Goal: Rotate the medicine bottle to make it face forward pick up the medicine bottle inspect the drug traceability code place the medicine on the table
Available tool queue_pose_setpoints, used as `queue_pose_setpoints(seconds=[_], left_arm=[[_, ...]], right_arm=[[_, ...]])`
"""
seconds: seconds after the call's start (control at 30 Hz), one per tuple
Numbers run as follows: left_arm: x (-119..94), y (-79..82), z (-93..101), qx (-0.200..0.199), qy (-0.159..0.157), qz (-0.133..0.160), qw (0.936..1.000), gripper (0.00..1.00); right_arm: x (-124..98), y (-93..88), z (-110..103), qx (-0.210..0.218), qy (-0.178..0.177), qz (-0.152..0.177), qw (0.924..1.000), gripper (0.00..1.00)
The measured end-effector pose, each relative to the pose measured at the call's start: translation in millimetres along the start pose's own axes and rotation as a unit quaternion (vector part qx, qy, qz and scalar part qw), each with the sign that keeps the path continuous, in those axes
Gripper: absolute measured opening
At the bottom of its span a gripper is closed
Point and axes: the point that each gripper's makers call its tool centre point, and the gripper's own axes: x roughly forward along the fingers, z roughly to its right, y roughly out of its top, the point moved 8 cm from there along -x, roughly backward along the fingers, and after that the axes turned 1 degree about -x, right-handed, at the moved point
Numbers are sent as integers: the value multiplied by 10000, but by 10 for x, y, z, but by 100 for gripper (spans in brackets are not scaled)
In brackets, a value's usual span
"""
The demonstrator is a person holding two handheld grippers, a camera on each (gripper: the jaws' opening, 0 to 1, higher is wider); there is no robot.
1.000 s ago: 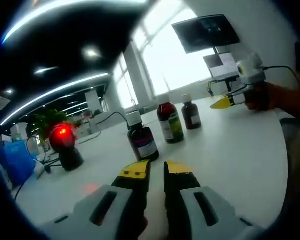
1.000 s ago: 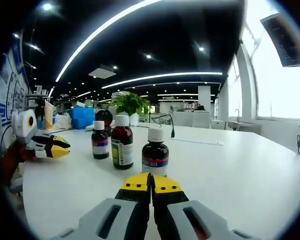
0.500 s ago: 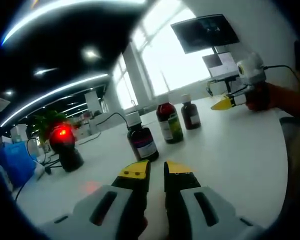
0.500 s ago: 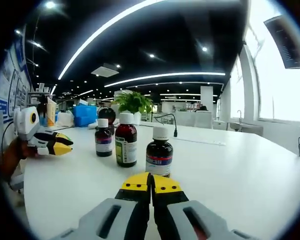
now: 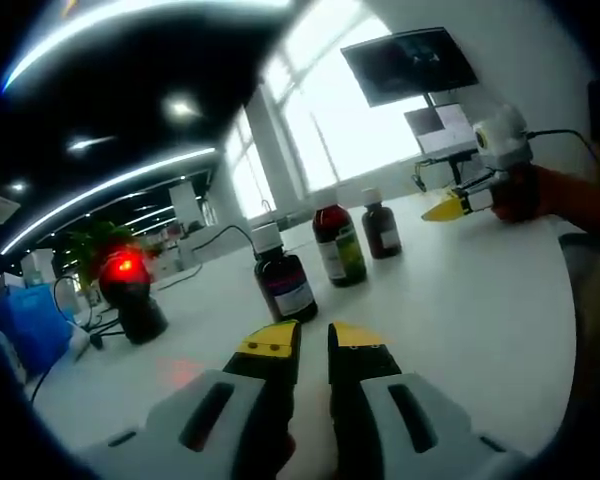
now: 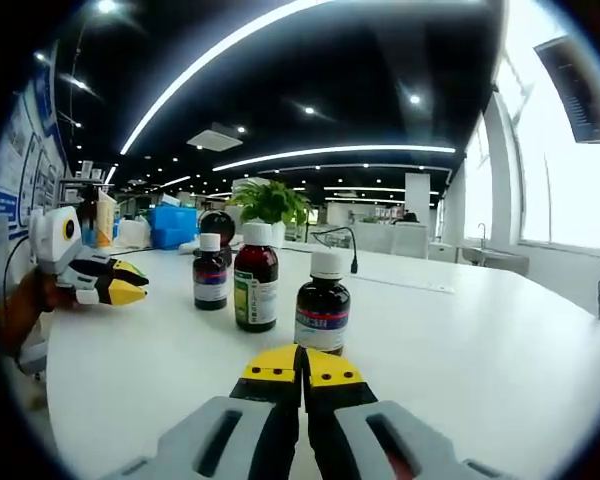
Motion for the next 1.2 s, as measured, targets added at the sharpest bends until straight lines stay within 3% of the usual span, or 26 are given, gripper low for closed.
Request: queue_pose_setpoints(seconds=[1.2], left_arm=[[2,7,10,-17,-55,31,10000,4]], right_arm=[[-40,39,2,-10,-26,184,9998,0]])
